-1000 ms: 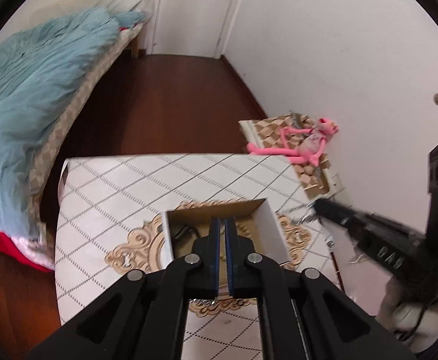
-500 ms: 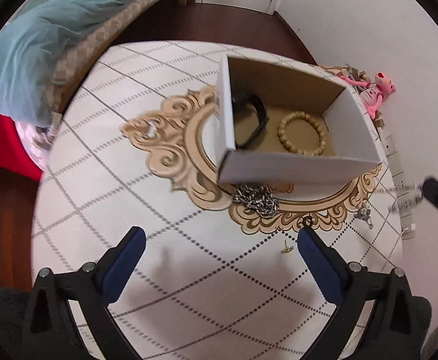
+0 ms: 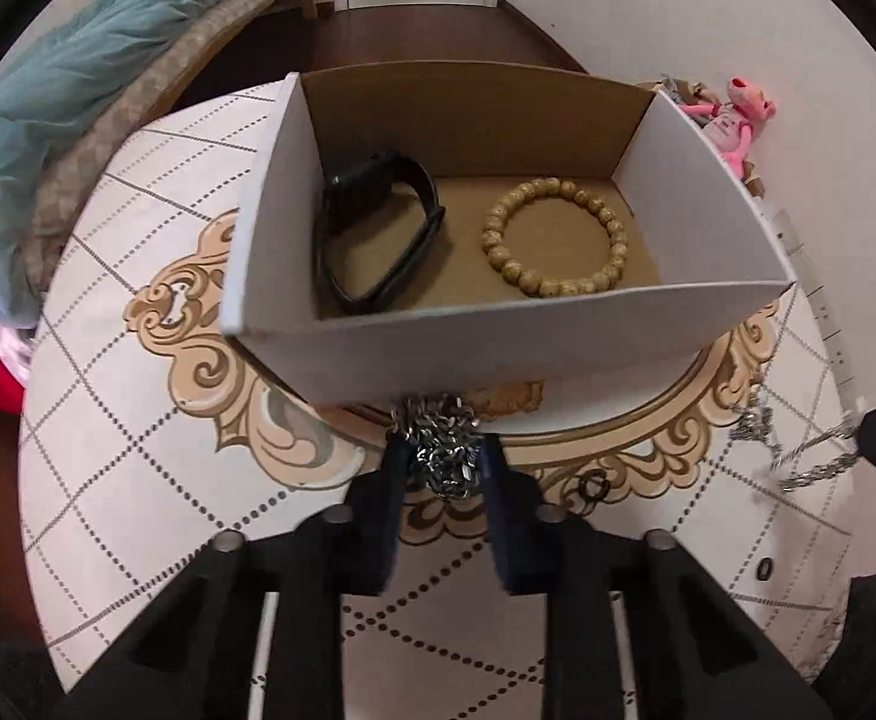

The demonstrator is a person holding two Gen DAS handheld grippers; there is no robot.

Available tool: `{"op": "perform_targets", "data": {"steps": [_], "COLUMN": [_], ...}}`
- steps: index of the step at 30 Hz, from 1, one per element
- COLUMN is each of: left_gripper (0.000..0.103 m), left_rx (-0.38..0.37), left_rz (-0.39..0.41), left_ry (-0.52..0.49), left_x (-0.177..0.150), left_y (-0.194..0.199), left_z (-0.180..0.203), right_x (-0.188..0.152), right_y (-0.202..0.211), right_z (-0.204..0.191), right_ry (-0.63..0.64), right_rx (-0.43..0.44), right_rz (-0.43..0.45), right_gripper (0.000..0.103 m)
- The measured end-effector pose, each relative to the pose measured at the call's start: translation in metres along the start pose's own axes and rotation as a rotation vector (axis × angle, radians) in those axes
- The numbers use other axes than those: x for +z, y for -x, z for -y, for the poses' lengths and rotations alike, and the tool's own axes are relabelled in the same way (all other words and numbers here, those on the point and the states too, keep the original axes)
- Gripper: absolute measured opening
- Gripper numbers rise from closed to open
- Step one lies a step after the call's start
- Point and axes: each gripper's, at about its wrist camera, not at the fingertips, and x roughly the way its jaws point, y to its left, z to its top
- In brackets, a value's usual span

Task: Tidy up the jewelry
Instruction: 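Carry the thick chain into the box with the left tool while the right tool releases the thin chain there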

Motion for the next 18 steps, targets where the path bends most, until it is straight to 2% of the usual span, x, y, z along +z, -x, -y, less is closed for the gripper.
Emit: {"op": "perform_targets", "data": {"steps": [2,6,11,15,18], "left_gripper": [0.012,0.012,0.012,0.012,0.012], "left_rx": [-0.024,-0.087,-0.201,-0.262,-0.281], "left_rz": [0.019,0.046,0.077,0.127,0.160], "left_ry": [0.014,0.060,0.077,0.052,0.034], "left_x": [-0.002,-0.008,-0.011,0.014,0.040], "left_y": [0.006,0.031,0.086,0.128,0.145], "left_z": [-0.006,-0.024,-0.038,-0.033,-0.031], "right_x": [0.001,0.005,0.019,0.043,0.069], "right_y": [0.001,0.008,0.027,0.043,0.045], "right_z": [-0.002,-0.007,-0.022,-0.040,-0.059], "right_ry": [0.000,0.007,0.028,0.059,0.091], "right_rx": [0.004,0.027,0.101,0.167,0.208], "right_rz": [0.003,0.015,0.031,0.052,0.053], "right_gripper": [0.003,0.003,0.003,0.003,0.003]}}
